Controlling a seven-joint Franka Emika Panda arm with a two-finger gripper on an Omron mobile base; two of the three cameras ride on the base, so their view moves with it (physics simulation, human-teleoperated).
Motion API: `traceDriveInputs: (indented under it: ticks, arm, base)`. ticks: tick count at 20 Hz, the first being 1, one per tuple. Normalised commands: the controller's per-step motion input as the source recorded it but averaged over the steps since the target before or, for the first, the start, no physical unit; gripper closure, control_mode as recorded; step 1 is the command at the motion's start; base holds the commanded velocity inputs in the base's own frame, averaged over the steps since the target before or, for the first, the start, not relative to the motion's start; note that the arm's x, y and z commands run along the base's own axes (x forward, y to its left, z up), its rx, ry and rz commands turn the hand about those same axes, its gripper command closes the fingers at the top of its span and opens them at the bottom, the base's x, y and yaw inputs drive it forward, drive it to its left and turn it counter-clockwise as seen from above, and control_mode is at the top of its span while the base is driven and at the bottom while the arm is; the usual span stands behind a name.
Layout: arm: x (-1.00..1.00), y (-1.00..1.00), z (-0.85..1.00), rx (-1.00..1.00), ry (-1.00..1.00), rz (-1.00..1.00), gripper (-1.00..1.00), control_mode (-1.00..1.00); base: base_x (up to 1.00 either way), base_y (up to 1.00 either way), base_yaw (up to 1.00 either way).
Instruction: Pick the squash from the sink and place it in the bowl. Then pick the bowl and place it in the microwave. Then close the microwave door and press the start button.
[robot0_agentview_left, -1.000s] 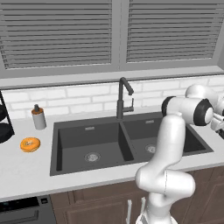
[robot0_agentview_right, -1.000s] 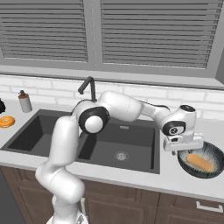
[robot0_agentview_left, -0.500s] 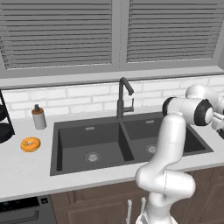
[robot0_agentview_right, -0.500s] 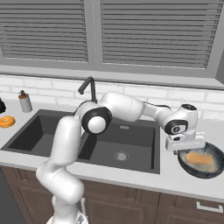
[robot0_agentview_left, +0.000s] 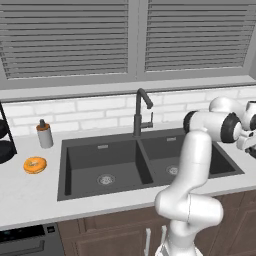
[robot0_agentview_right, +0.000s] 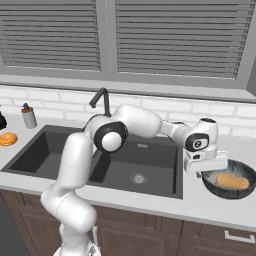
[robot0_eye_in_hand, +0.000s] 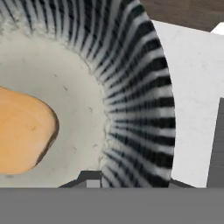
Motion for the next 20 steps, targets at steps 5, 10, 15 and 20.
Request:
traceDriveInputs:
  ticks: [5, 10, 15, 20]
  arm:
    - [0.0, 0.01, -0.12, 0.02, 0.13, 0.02, 1.0, -1.0]
    - [-0.07, 0.0, 0.02, 0.0, -0.03, 0.0, 1.0, -1.0]
    - [-0.3, 0.01, 0.27, 0.0, -0.22, 0.04, 1.0, -1.0]
    - [-0.29, 0.15, 0.39, 0.0, -0.21, 0.1, 1.0, -1.0]
  base:
    - [0.0, 0.0, 0.0]
    - [0.0, 0.0, 0.0]
    - [0.0, 0.0, 0.0]
    - [0.0, 0.0, 0.0]
